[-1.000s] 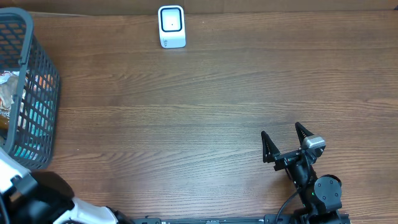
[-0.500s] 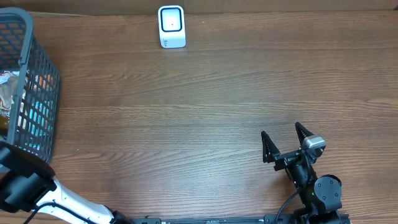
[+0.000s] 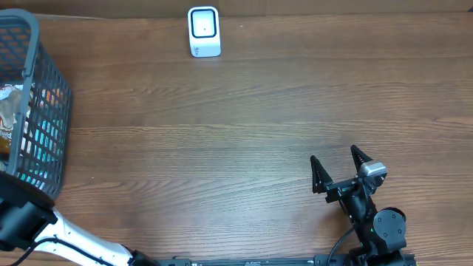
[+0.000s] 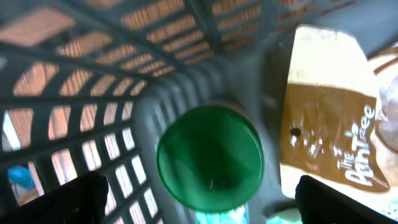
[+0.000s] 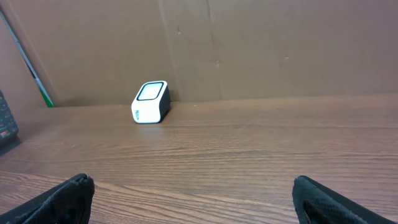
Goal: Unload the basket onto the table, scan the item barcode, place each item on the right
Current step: 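Reach the left gripper into the basket and grasp the green-lidded jar, then carry the jar with the left gripper and set it on the table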
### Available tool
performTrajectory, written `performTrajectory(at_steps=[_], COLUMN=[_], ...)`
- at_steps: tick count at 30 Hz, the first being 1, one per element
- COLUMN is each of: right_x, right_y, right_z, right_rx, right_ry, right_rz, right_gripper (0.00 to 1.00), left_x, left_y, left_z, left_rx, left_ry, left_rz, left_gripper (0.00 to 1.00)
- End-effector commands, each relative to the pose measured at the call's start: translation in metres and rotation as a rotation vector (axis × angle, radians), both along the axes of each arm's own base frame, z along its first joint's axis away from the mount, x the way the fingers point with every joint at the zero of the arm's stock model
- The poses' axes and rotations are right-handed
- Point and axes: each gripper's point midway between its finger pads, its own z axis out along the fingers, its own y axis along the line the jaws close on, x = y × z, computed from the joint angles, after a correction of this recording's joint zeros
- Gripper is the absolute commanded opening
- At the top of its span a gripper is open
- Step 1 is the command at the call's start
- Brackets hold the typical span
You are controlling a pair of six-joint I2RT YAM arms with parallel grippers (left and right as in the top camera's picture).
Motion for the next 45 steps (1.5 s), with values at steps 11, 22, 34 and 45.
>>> performTrajectory(at_steps=[11,22,34,45], right_x=[0.0,0.001,0.0,0.001], right_y=[-0.001,-0.001,-0.001,-0.001], right_z=[-0.003,-0.003,-0.003,-0.003], right_rx=[-0.001,-0.001,-0.001,-0.001], right_ry=[0.0,0.0,0.0,0.0], right_rz=[-0.006,-0.006,-0.006,-0.006], right_gripper=[1.0,1.0,1.0,1.0], left_x=[-0.001,0.001,0.002,0.003], left_y=[-0.001,0.001,0.002,0.003], left_z=[-0.044,-0.061,-0.073,-0.066], left_rx=[-0.054,-0.04,-0.054,-0.046], left_ry=[0.018,0.008,0.018,0.01], left_rz=[-0.088,-0.088,-0.087,-0.088], left_gripper=[0.99,0.95,0.74,0.47])
